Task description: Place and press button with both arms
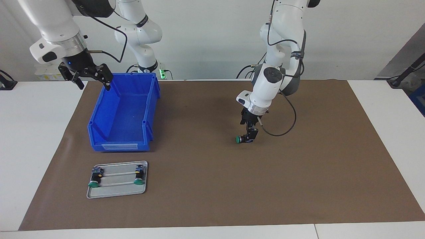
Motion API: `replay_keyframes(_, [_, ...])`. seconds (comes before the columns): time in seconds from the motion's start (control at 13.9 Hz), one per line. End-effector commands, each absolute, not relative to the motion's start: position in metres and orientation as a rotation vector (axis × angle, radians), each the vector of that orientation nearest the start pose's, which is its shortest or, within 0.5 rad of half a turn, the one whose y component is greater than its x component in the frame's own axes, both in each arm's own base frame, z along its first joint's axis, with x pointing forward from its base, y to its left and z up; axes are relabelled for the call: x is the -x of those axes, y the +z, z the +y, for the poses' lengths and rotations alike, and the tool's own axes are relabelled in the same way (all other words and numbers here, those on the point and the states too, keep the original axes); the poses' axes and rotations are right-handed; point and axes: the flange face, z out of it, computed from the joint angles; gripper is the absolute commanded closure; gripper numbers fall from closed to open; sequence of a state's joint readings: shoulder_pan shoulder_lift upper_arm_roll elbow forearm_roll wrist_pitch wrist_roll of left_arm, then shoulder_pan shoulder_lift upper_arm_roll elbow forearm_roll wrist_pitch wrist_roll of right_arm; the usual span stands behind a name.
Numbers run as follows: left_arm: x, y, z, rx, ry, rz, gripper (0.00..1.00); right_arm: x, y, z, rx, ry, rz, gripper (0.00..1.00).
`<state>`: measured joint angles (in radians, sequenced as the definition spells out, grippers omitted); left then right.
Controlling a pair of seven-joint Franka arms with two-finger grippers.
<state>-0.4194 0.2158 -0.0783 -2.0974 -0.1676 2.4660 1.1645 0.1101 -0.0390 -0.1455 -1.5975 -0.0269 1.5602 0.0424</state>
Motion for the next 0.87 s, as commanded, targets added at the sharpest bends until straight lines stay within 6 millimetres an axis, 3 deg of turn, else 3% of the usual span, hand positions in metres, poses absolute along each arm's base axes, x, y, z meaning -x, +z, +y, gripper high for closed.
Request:
replay_keyframes(0.0, [-0.523,0.316,-0.289,2.272,-0.311,2.229,0.0,-0.541,0.633,-0.027,3.158,0.013,0.151,0.0])
replay_keyframes(0.43, [-0.522,0.305,-0.289,2.325,-0.306,2.179,0.01,-0.54,0.633,-0.027,3.157,0.013,0.151,0.0])
replay_keyframes(0.79, [-0.521,0.295,-0.291,2.37,-0.31,2.131,0.09,-0.539,0.631,-0.027,3.157,0.02,0.153,0.0])
